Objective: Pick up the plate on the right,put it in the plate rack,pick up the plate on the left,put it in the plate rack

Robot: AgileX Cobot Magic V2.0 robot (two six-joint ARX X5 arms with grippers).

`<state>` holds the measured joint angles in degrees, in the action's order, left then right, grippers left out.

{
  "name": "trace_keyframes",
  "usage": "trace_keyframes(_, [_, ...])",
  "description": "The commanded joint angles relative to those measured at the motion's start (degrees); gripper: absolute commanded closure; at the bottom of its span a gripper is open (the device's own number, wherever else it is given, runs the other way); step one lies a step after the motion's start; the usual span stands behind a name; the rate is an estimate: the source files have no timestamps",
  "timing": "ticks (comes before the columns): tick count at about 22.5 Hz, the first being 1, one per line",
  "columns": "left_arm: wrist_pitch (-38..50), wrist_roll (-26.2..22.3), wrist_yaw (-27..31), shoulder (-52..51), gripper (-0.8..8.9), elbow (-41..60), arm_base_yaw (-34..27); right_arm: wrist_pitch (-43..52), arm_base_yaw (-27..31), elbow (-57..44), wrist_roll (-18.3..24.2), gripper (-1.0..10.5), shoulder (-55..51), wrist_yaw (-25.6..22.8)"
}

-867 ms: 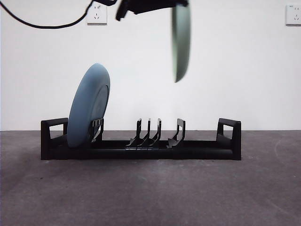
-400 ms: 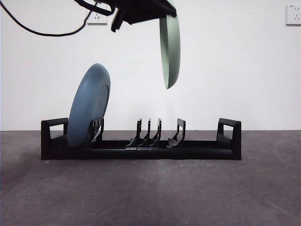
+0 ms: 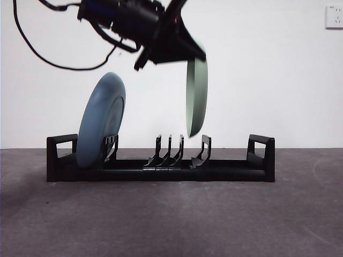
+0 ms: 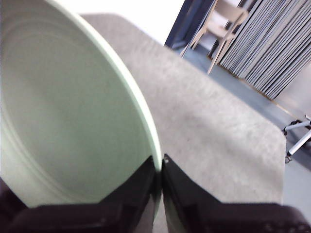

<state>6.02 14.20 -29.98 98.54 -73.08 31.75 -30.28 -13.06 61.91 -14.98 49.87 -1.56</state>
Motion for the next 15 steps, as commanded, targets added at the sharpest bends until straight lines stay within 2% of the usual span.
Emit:
trace_keyframes(1, [0.17, -0.87, -0.17, 1.40, 8.23, -0.15, 0.00, 0.63, -0.02, 0.11, 0.50, 6.9, 0.13, -0.28])
trace_keyframes(6, [-1.79, -0.98, -0.28, 2.71, 8.23, -0.15, 0.20, 0.63, -0.02, 0.11, 0.50, 6.9, 0.44, -0.26])
trace_keyframes(10, [-4.83, -4.33, 0.04, 2.97, 8.22, -0.15, 0.57, 0.63, -0.02, 0.11, 0.50, 6.9, 0.79, -0.28])
trace_keyframes(15, [-8.00, -5.38, 0.52, 2.97, 8.14, -0.15, 0.90, 0.66, -0.02, 0.11, 0.50, 6.9, 1.18, -0.26])
